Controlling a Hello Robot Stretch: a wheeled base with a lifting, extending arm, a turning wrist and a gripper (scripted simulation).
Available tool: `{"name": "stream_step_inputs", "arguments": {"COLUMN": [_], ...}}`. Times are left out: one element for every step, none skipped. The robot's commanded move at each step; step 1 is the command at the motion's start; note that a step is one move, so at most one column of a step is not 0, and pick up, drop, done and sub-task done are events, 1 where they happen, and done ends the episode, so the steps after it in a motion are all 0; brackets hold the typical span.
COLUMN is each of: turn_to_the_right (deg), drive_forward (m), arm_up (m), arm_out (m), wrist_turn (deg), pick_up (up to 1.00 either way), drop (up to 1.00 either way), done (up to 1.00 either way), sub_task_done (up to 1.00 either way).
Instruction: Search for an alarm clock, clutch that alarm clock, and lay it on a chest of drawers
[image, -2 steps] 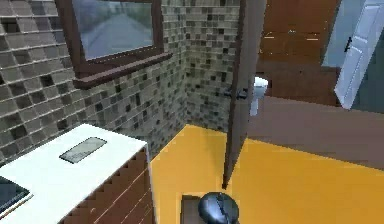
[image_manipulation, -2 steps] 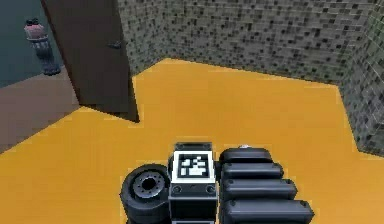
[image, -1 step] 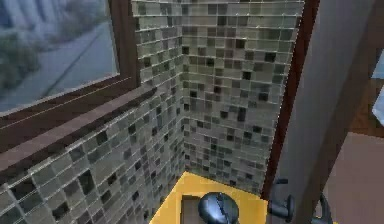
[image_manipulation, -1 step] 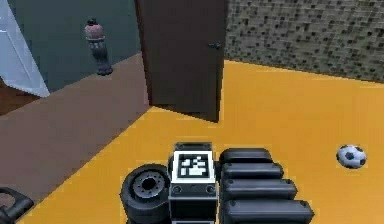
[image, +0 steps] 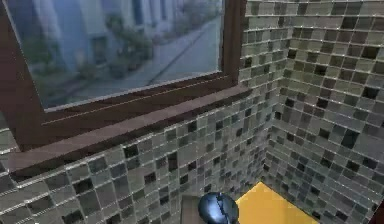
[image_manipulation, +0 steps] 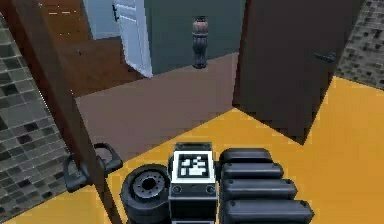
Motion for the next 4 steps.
{"name": "stream_step_inputs", "arguments": {"turn_to_the_right": [0.0,-30.0,0.0,-3.0], "drive_forward": [0.2,0.0,0.2,0.0], "arm_up": [0.0,0.0,0.0,0.0], "arm_out": [0.0,0.0,0.0,0.0], "wrist_turn": [0.0,0.0,0.0,0.0], "pick_up": [0.0,0.0,0.0,0.0], "drop": [0.0,0.0,0.0,0.0], "done": [0.0,0.0,0.0,0.0], "sub_task_done": [0.0,0.0,0.0,0.0]}}
